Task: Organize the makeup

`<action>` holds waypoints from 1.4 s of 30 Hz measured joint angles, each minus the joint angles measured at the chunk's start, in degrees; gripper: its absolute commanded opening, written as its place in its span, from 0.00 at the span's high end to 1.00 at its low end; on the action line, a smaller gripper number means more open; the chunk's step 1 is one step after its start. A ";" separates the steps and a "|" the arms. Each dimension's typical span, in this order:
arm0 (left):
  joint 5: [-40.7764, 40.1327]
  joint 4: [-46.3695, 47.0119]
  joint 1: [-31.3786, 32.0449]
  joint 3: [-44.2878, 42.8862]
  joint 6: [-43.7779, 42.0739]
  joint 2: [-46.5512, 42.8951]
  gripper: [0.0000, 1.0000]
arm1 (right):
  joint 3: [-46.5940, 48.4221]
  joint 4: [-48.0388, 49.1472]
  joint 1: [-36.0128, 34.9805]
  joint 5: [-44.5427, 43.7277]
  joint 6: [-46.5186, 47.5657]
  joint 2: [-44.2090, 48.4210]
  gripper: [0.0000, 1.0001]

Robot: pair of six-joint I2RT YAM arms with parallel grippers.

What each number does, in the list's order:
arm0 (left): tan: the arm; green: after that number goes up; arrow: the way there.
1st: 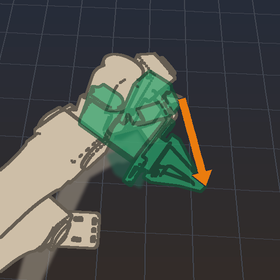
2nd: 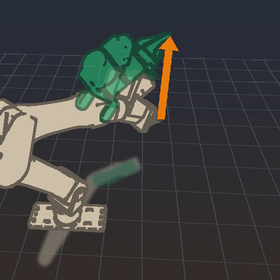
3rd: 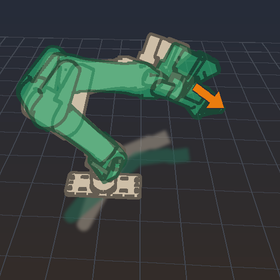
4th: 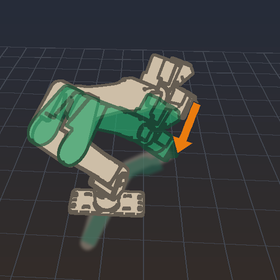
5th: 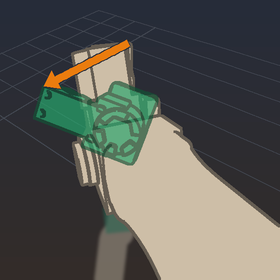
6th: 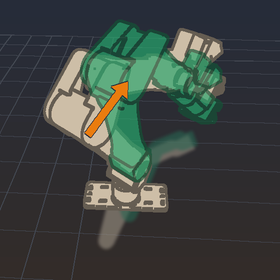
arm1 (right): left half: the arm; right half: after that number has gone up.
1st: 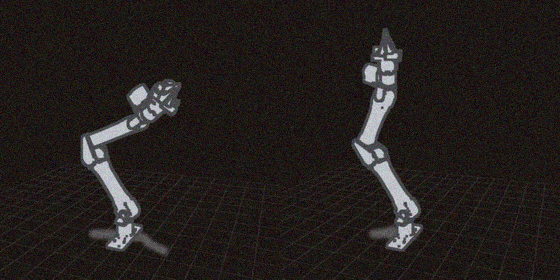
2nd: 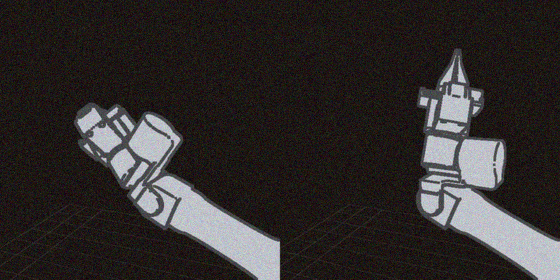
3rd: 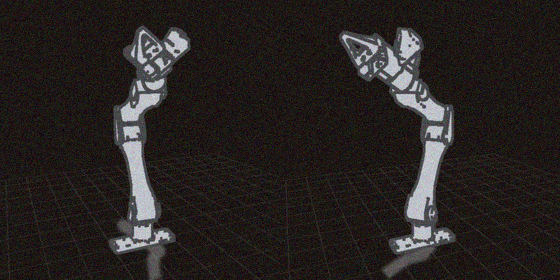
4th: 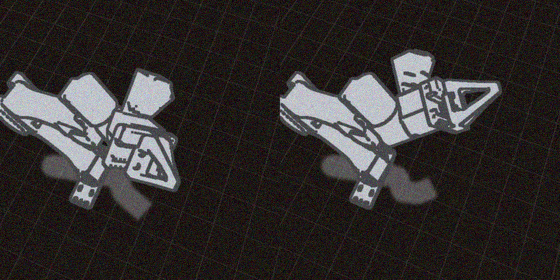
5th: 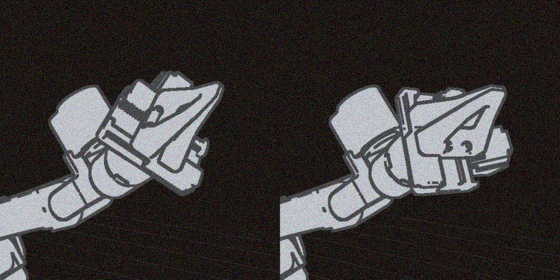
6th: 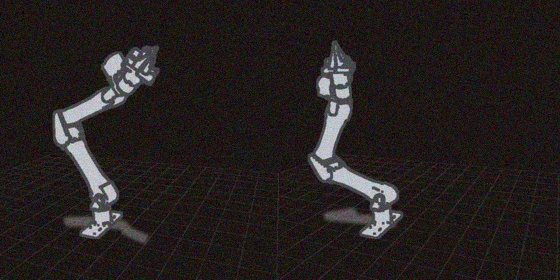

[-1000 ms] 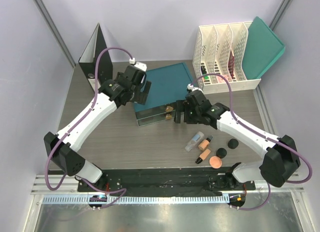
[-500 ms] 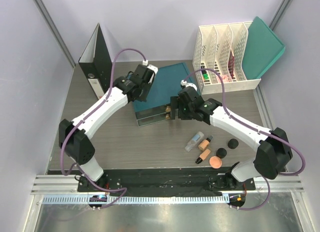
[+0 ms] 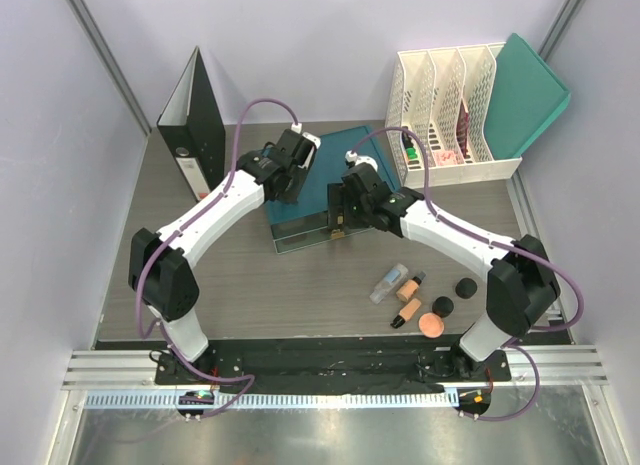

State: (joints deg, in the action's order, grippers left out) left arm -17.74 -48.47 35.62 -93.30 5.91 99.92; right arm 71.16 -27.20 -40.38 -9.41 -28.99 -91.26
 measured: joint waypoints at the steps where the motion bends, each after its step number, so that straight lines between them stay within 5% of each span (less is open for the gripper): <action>1: 0.26 0.04 0.00 0.00 0.13 0.00 1.00 | 0.00 0.22 0.00 0.02 0.15 -0.13 0.16; 19: 5.18 1.01 0.00 -1.18 2.75 1.03 1.00 | -3.61 8.55 -0.39 -0.39 1.42 -1.64 0.43; 25: 5.40 1.11 0.00 -1.18 2.93 1.11 1.00 | -3.39 9.03 -0.79 0.00 1.25 -2.75 0.88; 28: 5.40 1.14 0.00 -1.20 2.95 1.18 1.00 | -3.37 9.09 -0.81 -0.02 1.36 -2.75 0.99; 42: 6.12 1.07 0.00 -2.58 4.22 2.36 1.00 | -8.46 12.63 -0.79 -0.83 1.25 0.87 0.99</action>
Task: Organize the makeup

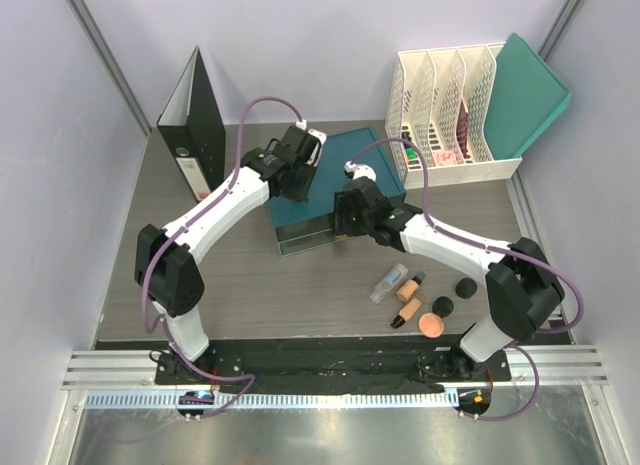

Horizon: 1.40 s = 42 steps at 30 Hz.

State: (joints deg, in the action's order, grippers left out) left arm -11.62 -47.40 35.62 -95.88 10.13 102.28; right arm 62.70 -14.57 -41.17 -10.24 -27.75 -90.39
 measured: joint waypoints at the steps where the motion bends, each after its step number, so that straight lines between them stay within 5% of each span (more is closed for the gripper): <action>1: 0.39 -0.04 0.07 -0.24 0.09 0.15 1.00 | -0.63 -0.02 0.02 -0.07 0.02 0.68 0.99; 33: 2.27 -0.35 -0.22 -7.17 2.12 6.23 1.00 | -16.11 -10.84 -1.53 5.33 -1.16 22.93 0.98; 42: 2.49 0.00 -0.96 -7.82 2.62 6.88 1.00 | -16.20 -10.99 -1.53 5.55 -1.25 22.75 0.55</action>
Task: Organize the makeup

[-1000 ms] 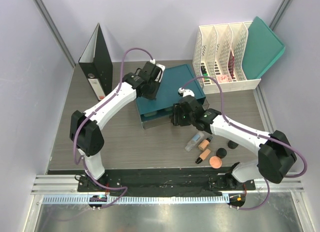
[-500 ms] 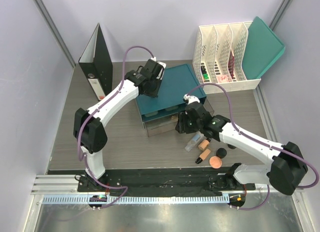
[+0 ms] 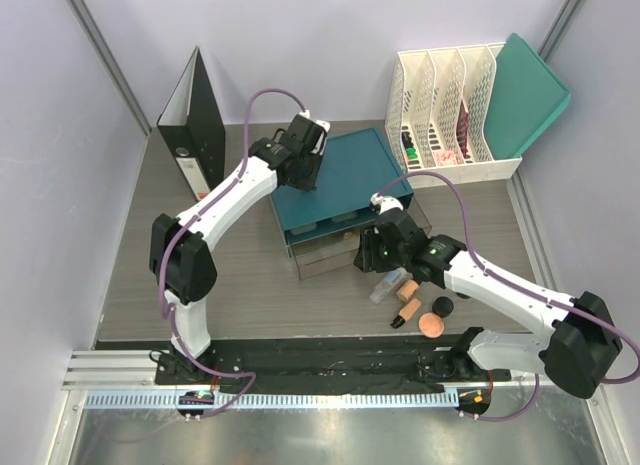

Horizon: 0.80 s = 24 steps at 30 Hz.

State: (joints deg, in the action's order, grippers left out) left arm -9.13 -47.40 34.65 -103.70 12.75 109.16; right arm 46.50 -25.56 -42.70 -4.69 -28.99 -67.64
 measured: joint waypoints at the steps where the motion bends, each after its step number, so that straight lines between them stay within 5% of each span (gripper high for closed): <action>1: 0.17 0.15 -0.22 0.00 0.13 0.02 1.00 | 0.00 -0.02 0.00 0.02 0.00 0.00 0.52; 15: 1.99 2.27 -3.13 -0.33 0.31 0.72 1.00 | -0.02 -8.59 0.17 -1.05 -0.48 5.97 0.29; 24: 4.50 0.81 -3.74 -1.44 -0.55 0.61 1.00 | 0.00 -15.89 0.20 -1.33 -0.63 15.15 0.29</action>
State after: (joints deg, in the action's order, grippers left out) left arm -4.62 -46.59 30.92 -105.14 12.21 109.78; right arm 46.50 -41.45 -42.50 -6.02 -29.63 -52.49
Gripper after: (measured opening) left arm 0.002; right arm 0.723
